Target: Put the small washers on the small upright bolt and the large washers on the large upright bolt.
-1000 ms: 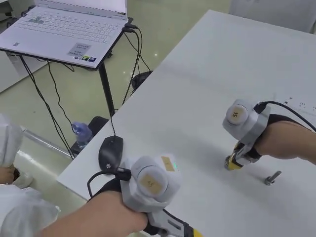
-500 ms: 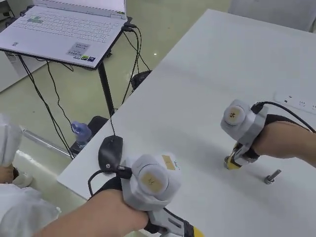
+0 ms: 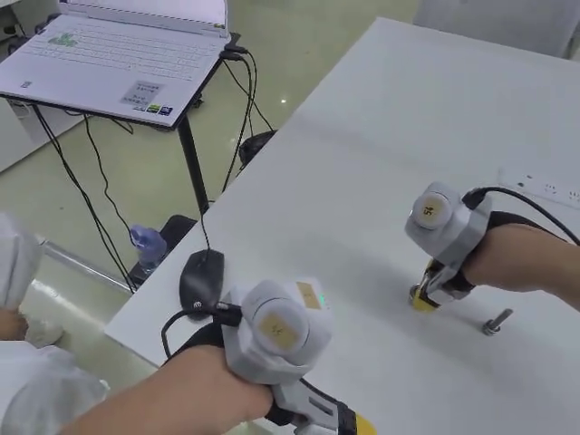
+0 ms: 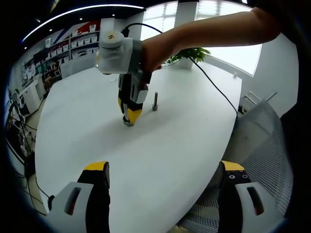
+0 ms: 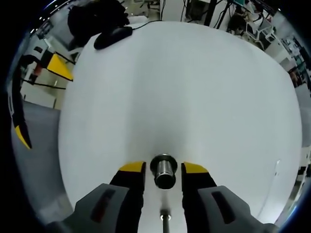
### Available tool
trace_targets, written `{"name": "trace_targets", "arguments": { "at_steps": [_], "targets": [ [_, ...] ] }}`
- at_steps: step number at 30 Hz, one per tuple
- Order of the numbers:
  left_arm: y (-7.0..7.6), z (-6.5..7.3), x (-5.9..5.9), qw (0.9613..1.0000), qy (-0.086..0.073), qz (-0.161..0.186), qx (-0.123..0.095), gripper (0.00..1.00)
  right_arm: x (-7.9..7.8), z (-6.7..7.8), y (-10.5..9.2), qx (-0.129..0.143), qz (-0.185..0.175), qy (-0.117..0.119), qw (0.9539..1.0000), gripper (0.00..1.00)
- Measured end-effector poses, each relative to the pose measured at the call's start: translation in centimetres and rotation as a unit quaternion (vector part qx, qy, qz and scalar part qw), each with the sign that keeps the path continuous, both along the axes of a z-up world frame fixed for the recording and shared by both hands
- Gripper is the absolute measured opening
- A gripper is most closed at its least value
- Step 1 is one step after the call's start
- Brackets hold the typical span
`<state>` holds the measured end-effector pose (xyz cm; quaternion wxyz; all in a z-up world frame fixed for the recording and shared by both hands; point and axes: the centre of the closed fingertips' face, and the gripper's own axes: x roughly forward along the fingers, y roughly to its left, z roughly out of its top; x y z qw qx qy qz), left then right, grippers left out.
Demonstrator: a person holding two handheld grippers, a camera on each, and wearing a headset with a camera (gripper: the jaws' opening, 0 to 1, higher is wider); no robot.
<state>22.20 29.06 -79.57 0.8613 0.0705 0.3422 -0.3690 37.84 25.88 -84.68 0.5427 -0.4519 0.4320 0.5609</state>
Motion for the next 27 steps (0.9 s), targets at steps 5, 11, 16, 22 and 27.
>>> {"name": "trace_targets", "arguments": {
  "at_steps": [5, 11, 16, 22, 27],
  "targets": [
    [-0.2, 0.2, 0.2, 1.0000, -0.005, -0.002, 0.001, 0.93, 0.8, 2.2, -0.1, 0.040, -0.002, -0.015, 0.9991, 0.32],
    [0.2, 0.3, 0.7, 0.9999, -0.010, 0.004, 0.001, 0.93, 1.2, 5.2, -0.6, 0.101, -0.014, -0.034, 0.9941, 0.35],
    [0.2, 0.3, 0.8, 0.9999, -0.012, 0.002, 0.004, 0.93, 0.9, 6.7, -1.5, 0.136, -0.039, -0.035, 0.9893, 0.41],
    [0.2, 0.8, 0.9, 0.9999, -0.016, 0.003, 0.000, 0.92, 0.4, 9.3, -2.9, 0.187, -0.065, -0.049, 0.9791, 0.44],
    [0.6, 1.2, 0.8, 0.9998, -0.018, 0.006, -0.001, 0.92, 0.1, 11.3, -4.7, 0.229, -0.092, -0.068, 0.9668, 0.48]
  ]
}}
